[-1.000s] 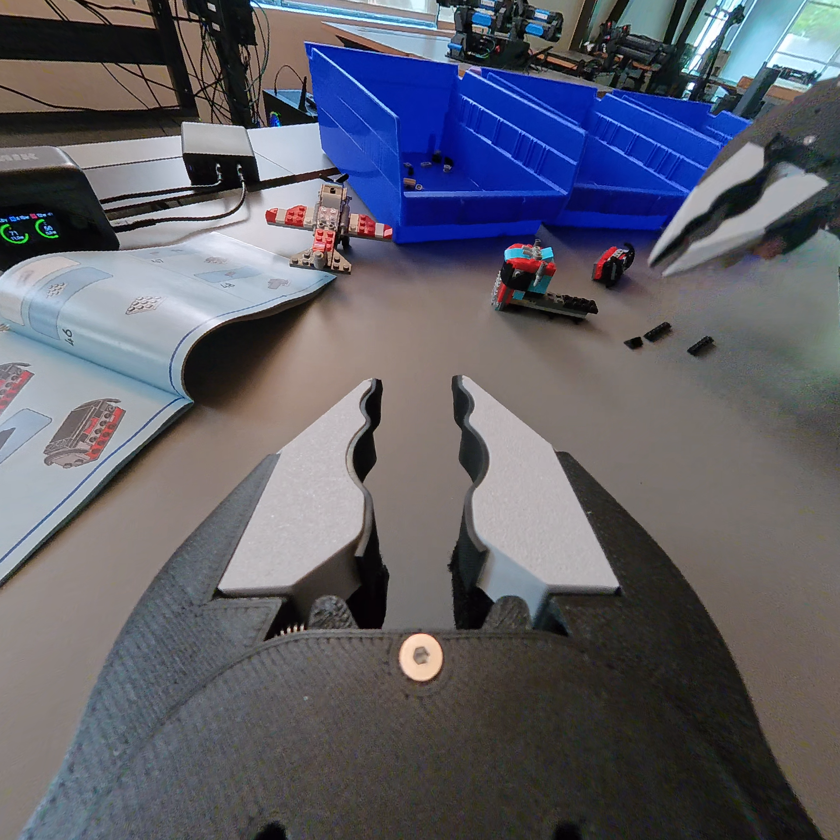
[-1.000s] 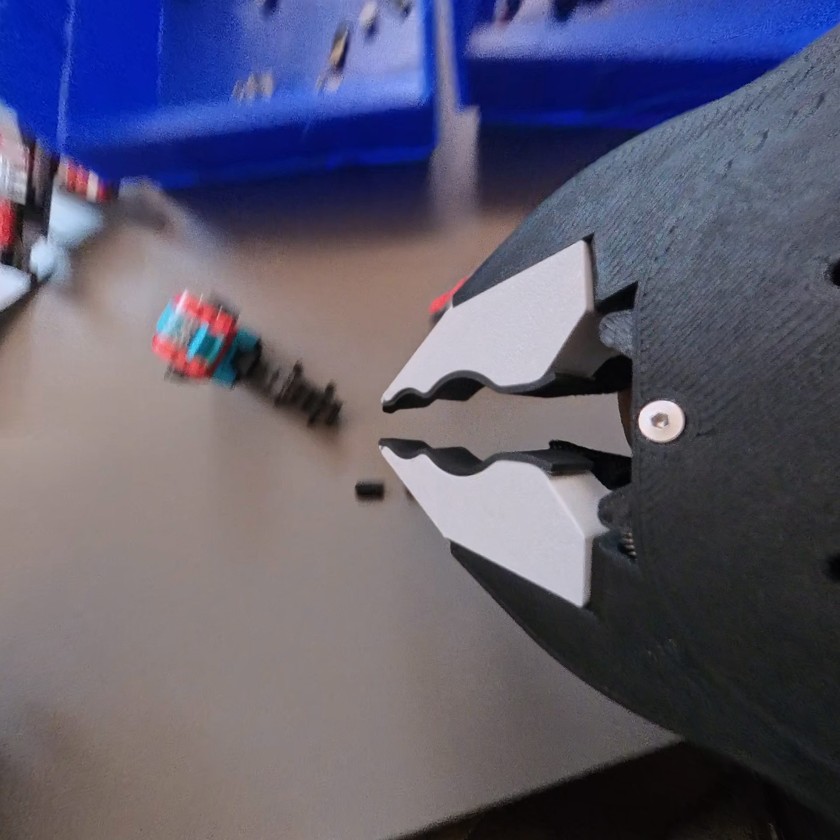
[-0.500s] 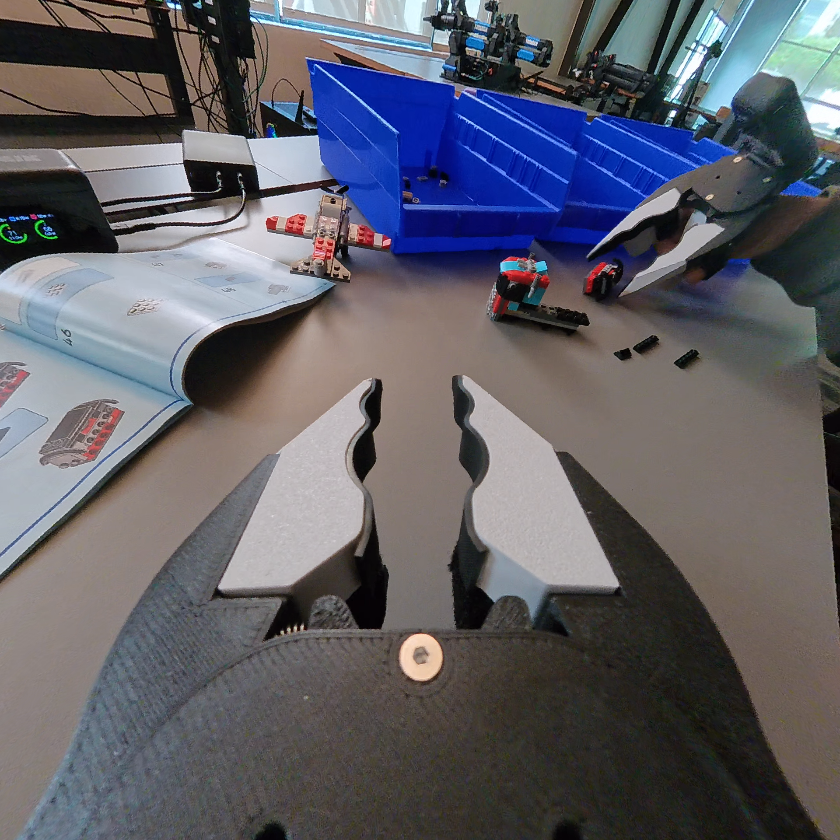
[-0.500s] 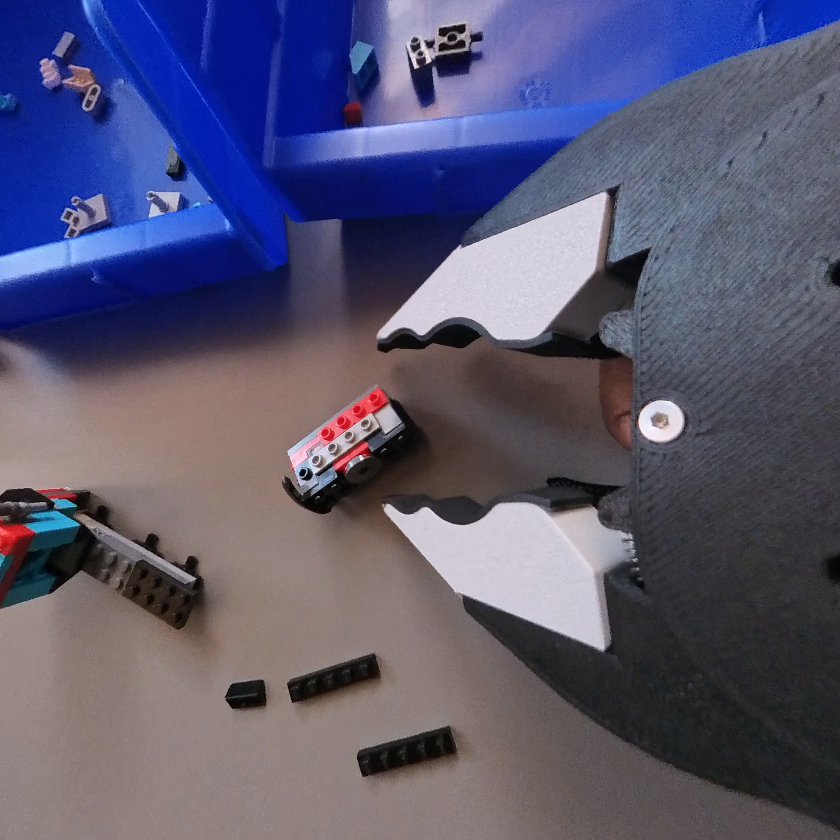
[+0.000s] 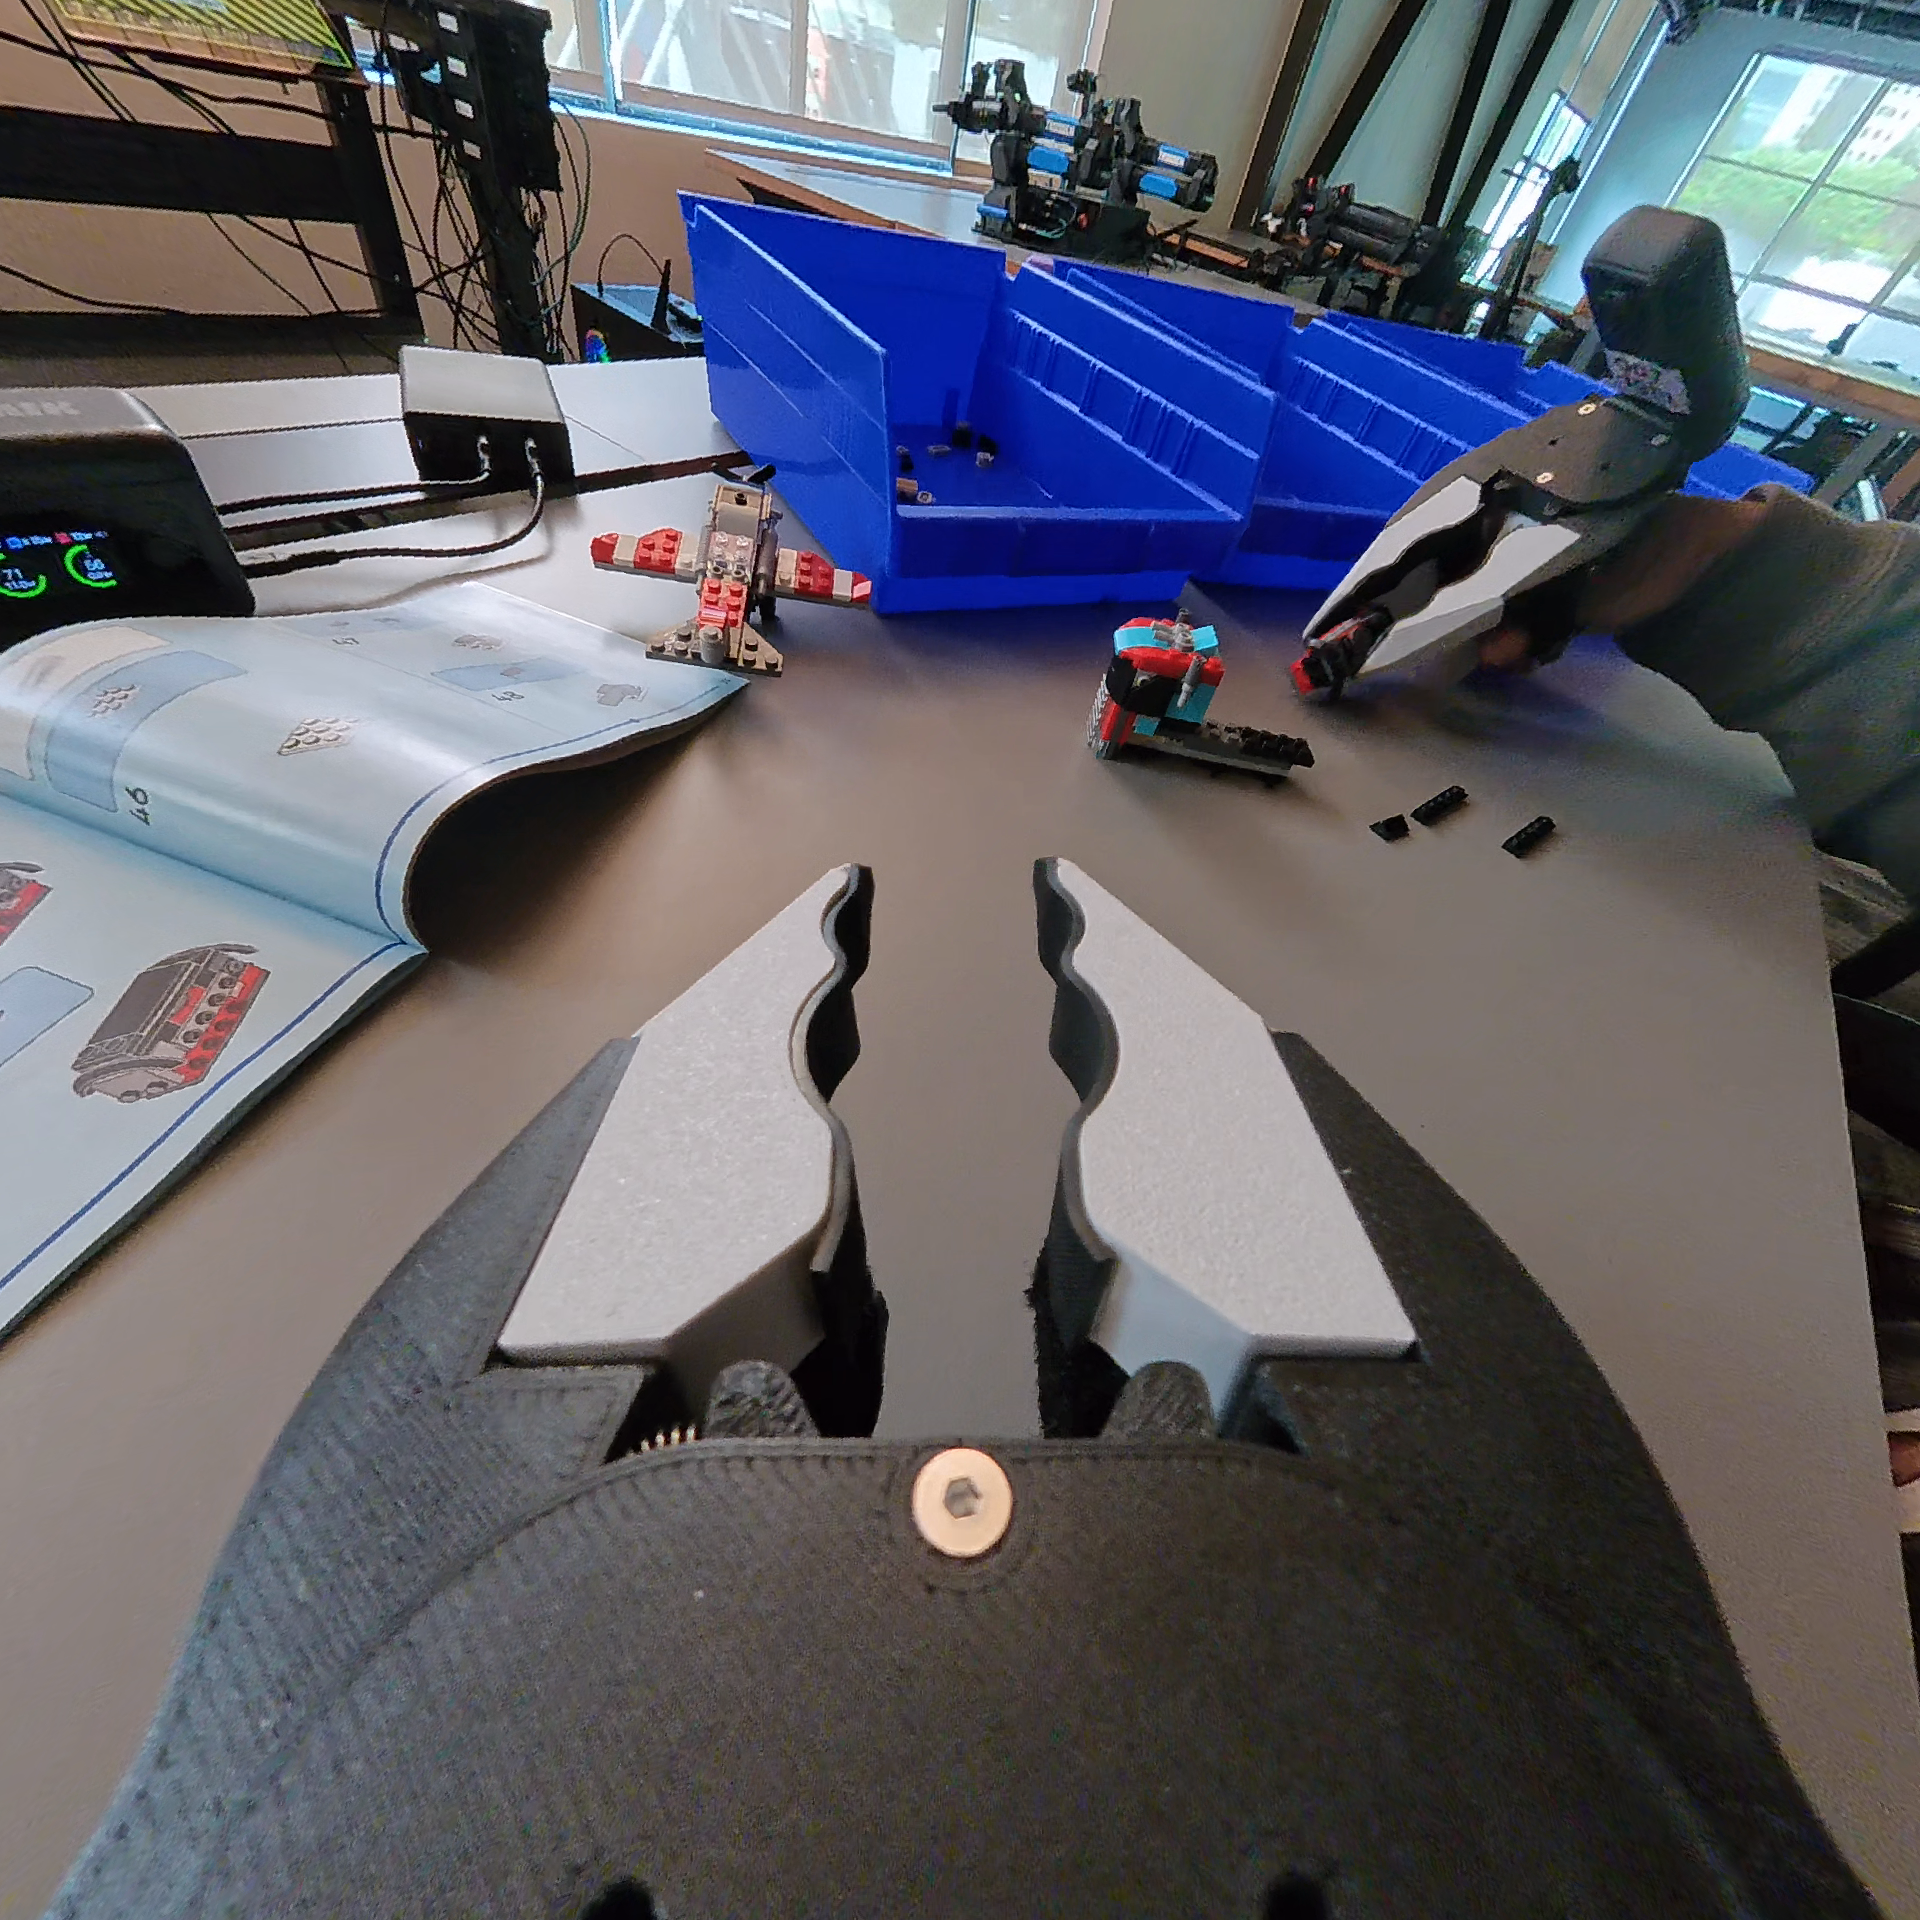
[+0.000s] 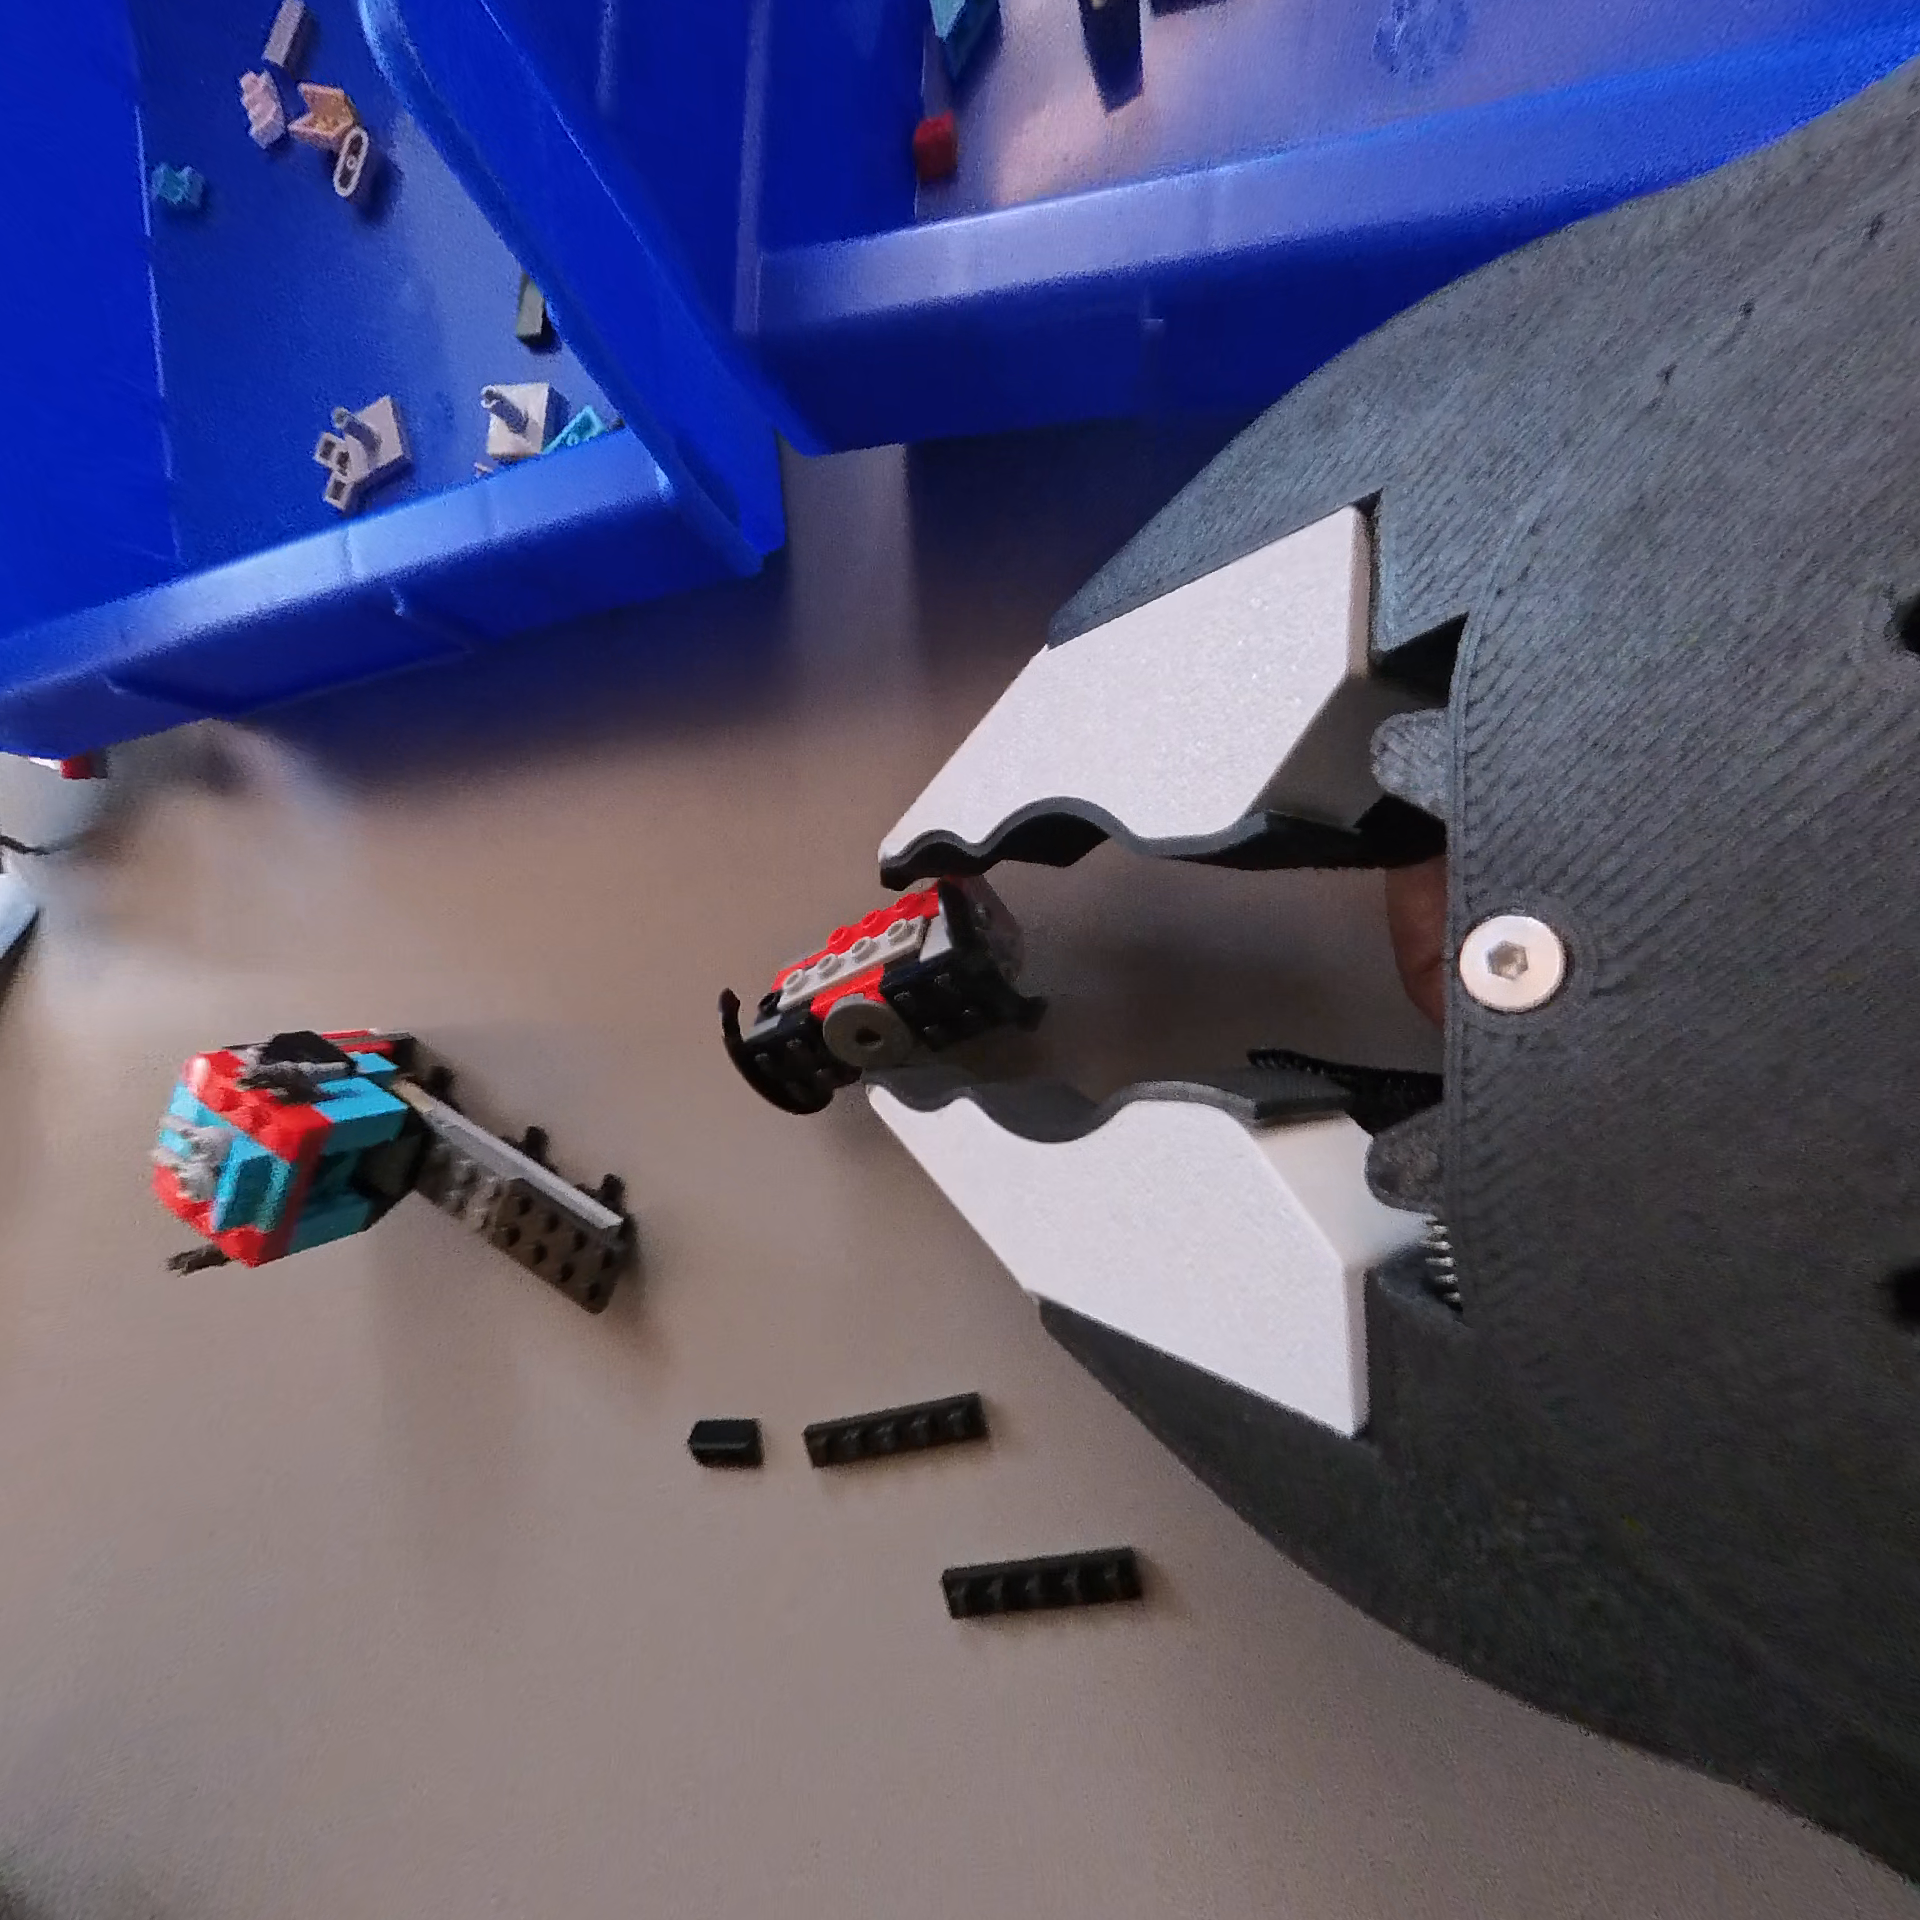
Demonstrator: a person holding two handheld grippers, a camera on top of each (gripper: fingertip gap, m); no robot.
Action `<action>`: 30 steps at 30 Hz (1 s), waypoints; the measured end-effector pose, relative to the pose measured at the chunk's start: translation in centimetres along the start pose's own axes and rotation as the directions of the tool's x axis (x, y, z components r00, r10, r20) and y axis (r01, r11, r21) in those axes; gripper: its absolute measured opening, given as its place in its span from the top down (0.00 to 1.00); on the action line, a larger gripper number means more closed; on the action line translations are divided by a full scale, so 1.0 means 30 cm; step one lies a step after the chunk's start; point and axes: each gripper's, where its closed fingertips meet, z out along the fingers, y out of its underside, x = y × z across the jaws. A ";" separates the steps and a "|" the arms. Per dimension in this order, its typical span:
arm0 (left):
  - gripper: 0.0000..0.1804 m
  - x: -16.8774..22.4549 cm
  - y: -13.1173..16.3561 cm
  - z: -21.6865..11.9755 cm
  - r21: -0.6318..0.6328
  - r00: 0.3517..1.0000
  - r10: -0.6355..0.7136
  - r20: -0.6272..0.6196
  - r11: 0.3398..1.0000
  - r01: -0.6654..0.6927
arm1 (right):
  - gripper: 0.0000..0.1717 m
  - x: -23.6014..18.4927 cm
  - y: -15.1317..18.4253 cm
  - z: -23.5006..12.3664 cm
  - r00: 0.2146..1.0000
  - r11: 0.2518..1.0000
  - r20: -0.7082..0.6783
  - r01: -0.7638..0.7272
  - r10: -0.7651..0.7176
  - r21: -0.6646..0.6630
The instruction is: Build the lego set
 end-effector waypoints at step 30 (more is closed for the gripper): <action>0.56 0.170 -0.353 0.087 0.451 0.854 0.484 -0.189 0.816 -0.363 | 0.79 -0.447 -0.683 0.222 0.900 0.939 0.435 -0.118 -0.036 0.322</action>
